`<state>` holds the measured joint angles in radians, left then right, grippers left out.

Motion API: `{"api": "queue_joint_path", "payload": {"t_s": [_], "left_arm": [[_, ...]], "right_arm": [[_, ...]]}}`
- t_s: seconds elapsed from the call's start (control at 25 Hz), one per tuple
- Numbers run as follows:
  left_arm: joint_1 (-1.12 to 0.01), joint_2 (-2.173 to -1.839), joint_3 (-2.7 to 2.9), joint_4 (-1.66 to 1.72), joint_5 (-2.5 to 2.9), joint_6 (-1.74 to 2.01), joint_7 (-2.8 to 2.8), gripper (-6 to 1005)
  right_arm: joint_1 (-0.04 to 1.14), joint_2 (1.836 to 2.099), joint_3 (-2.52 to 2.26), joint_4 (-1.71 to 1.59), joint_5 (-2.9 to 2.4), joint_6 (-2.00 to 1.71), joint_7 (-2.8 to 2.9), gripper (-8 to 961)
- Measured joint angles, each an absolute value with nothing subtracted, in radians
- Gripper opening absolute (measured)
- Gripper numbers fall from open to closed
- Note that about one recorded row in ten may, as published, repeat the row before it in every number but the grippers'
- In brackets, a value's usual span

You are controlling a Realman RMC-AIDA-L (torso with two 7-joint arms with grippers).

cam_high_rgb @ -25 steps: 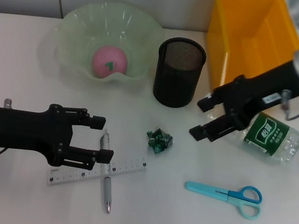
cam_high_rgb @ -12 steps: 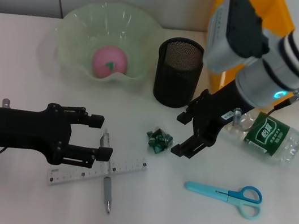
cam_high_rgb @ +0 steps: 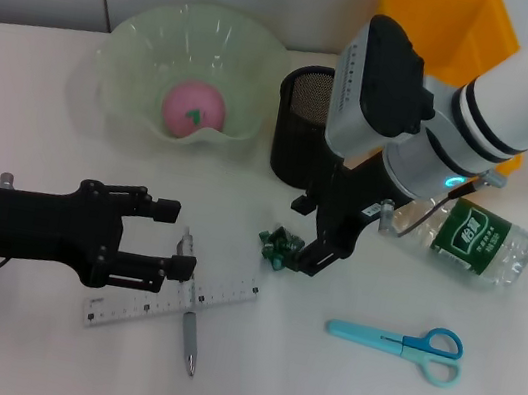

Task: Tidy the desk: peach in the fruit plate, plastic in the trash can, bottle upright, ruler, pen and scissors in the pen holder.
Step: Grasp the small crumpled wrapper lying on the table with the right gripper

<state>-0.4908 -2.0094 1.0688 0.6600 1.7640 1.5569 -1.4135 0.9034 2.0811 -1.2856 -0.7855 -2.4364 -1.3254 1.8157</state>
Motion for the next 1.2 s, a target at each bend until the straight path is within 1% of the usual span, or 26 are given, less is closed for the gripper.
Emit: {"api": "queue_joint_path", "payload": {"t_s": [0.36,0.64,1.16,1.2], "left_arm": [[-0.499,-1.996,1.068,0.624,1.765,1.555,-1.414,799],[-0.5,-1.996,1.067,0.623,1.765,1.55,-1.414,799],[-0.5,-1.996,1.068,0.623,1.766,1.549,-1.414,800],[-0.5,-1.996,1.068,0.623,1.766,1.549,-1.414,800]], "right_arm": [[0.919,2.085,-1.298,-0.711,-2.388,-1.262,1.765,775],[0.944,2.085,-1.312,-0.629,-2.367,-1.206,1.736,775],[0.949,2.088,-1.313,-0.596,-2.345,-1.168,1.722,775],[0.948,2.088,-1.313,-0.594,-2.342,-1.167,1.721,749]]}}
